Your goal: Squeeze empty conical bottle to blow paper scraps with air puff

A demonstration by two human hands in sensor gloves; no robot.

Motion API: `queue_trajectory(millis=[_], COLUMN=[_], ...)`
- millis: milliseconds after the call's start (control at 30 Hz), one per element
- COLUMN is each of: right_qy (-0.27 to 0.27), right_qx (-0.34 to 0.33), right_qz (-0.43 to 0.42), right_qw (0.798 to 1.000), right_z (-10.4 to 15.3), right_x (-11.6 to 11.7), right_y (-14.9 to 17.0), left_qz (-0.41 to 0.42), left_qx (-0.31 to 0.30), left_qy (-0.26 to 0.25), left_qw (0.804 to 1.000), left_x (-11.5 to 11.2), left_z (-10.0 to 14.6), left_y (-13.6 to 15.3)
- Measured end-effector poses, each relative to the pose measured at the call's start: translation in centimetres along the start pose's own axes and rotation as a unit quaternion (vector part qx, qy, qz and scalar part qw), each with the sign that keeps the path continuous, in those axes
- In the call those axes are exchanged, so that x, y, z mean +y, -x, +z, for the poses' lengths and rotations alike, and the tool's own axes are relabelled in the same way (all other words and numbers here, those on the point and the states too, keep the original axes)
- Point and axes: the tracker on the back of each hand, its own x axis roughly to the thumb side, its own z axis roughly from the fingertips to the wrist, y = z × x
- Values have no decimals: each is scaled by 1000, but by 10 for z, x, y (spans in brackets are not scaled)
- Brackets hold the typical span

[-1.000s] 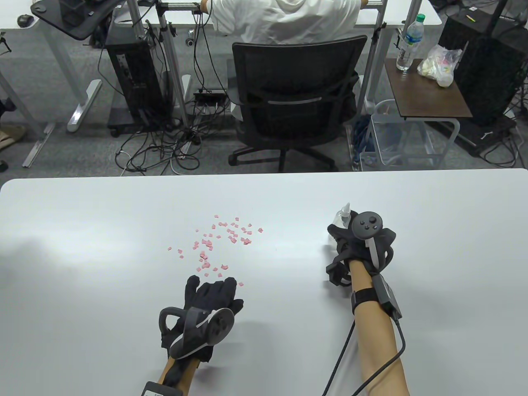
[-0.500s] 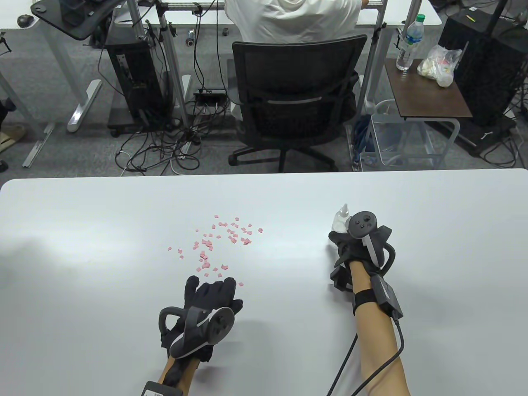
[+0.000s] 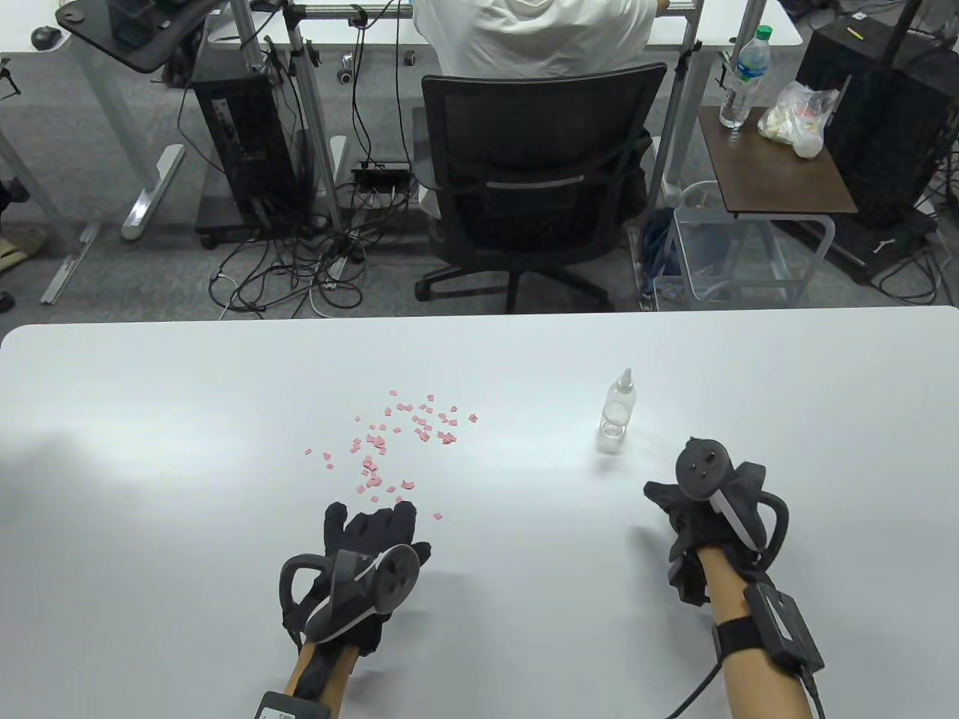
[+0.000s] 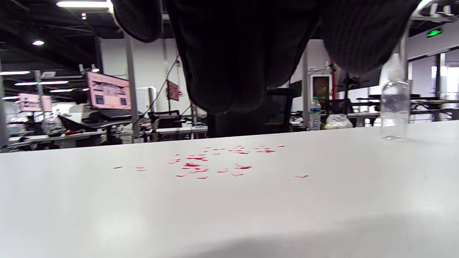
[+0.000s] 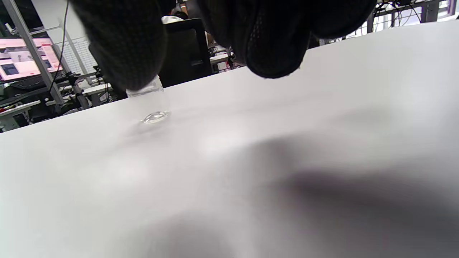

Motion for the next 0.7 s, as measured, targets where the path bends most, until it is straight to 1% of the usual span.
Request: queue_trajectory(millis=[33, 100, 167, 200, 233, 300, 333, 400, 467, 533, 633, 700], right_qy=[13, 74, 158, 186, 228, 262, 265, 243, 217, 197, 195, 196], right_qx=[-6, -31, -56, -63, -71, -75, -79, -73, -75, -76, -73, -74], right_qz=[-7, -35, -54, -54, -48, -25, -7, 20, 37, 50, 52, 37], right_qw=[1000, 996, 984, 979, 970, 962, 961, 967, 972, 976, 977, 977], right_z=[10, 36, 61, 68, 79, 88, 89, 86, 83, 81, 77, 75], right_x=[-5, -18, -26, -27, -26, -22, -19, -13, -6, -2, -1, -2], right_y=[2, 6, 7, 7, 8, 8, 9, 11, 14, 16, 19, 20], left_qz=[3, 8, 8, 7, 9, 28, 41, 64, 56, 54, 47, 40], left_qx=[12, 35, 64, 74, 85, 108, 116, 127, 139, 142, 144, 142], left_qy=[-2, -24, -40, -48, -59, -64, -53, -11, 26, 33, 34, 44], left_qw=[1000, 999, 997, 996, 995, 992, 991, 990, 988, 988, 988, 988], left_x=[2, 9, 18, 22, 28, 34, 33, 26, 16, 10, 8, 8], left_z=[0, 2, 5, 6, 8, 11, 11, 11, 10, 9, 9, 9], left_y=[3, 10, 17, 20, 25, 35, 40, 51, 59, 63, 64, 63])
